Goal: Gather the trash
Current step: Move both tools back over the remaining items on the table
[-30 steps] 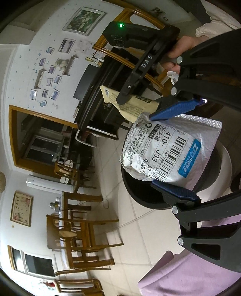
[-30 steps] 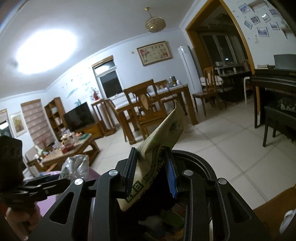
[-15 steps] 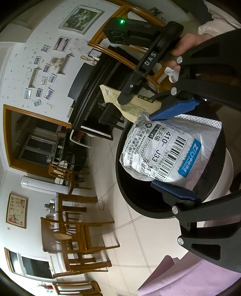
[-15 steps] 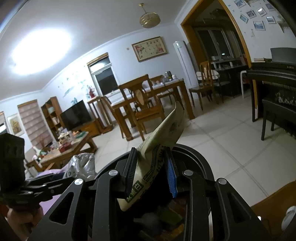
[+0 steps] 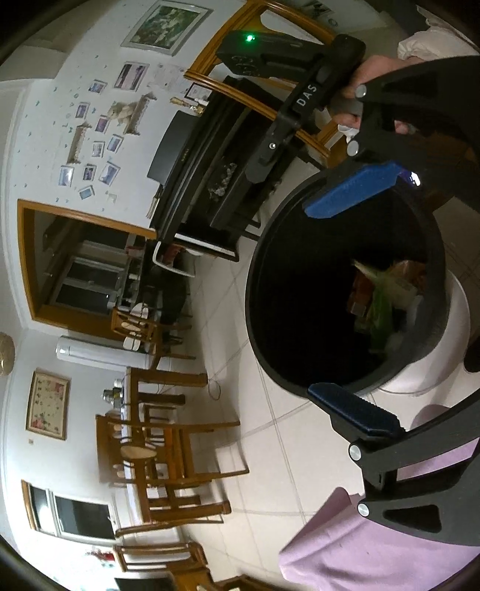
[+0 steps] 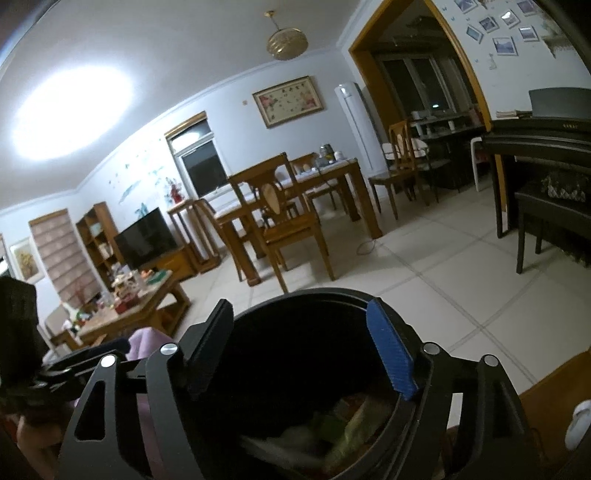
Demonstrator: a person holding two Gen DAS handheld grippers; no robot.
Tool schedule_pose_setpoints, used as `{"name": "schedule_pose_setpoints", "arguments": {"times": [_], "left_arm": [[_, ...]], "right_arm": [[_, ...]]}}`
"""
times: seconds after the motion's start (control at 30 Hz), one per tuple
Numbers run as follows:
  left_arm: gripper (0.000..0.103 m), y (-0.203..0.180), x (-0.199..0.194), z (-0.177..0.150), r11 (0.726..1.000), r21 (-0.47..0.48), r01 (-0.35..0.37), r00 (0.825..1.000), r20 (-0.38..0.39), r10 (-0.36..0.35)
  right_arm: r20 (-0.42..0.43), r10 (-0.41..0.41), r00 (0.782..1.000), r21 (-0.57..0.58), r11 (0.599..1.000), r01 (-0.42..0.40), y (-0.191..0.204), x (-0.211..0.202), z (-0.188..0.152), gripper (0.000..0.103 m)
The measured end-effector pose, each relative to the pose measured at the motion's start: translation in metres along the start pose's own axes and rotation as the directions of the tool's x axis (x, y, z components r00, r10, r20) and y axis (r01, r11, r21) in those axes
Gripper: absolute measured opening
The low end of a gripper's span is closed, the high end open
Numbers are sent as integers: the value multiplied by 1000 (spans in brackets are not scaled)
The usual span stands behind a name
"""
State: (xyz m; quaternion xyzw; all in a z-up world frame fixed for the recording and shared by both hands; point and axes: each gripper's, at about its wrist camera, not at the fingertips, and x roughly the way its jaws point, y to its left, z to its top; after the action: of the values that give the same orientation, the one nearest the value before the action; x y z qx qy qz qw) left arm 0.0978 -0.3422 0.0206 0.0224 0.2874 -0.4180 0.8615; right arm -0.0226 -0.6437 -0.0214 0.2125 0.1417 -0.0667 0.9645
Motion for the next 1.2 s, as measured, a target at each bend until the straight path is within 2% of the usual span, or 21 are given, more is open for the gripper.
{"name": "schedule_pose_setpoints", "arguments": {"times": [0.2, 0.33, 0.47, 0.57, 0.63, 0.8, 0.87, 0.9, 0.97, 1.0, 1.13, 1.2], "left_arm": [[90, 22, -30, -8, 998, -36, -48, 999, 22, 48], [90, 47, -57, -17, 991, -64, -115, 993, 24, 116], [90, 85, -95, -32, 972, -110, -209, 977, 18, 212], [90, 119, -123, -46, 941, -158, -299, 954, -11, 301], [90, 143, -143, -58, 915, -207, -347, 936, -27, 350], [90, 208, -192, -89, 822, -332, -463, 884, -99, 457], [89, 224, -201, -96, 803, -348, -485, 873, -132, 470], [88, 230, -202, -98, 799, -346, -492, 870, -146, 472], [79, 239, -201, -101, 791, -332, -514, 858, -180, 482], [70, 243, -200, -104, 790, -324, -521, 854, -197, 482], [63, 247, -189, -111, 792, -243, -560, 825, -254, 505], [62, 254, -192, -119, 802, -241, -547, 832, -266, 487]], "right_arm": [[-19, 29, 999, -37, 999, -30, 28, -1, -5, 76], [-55, 67, 996, -64, 995, -70, 51, 6, -12, 76], [-113, 119, 986, -120, 984, -132, 94, 20, -20, 76], [-163, 165, 973, -150, 970, -189, 126, 27, -28, 76], [-209, 203, 957, -172, 955, -240, 153, 34, -35, 76], [-319, 289, 903, -229, 901, -369, 227, 44, -62, 76], [-348, 310, 885, -245, 881, -405, 251, 46, -70, 76], [-365, 321, 874, -254, 868, -426, 266, 47, -75, 76], [-401, 342, 850, -264, 845, -465, 290, 49, -86, 76], [-416, 349, 840, -268, 835, -480, 302, 50, -88, 76], [-464, 359, 810, -299, 797, -525, 345, 46, -104, 76], [-493, 360, 792, -310, 778, -547, 358, 49, -108, 76]]}}
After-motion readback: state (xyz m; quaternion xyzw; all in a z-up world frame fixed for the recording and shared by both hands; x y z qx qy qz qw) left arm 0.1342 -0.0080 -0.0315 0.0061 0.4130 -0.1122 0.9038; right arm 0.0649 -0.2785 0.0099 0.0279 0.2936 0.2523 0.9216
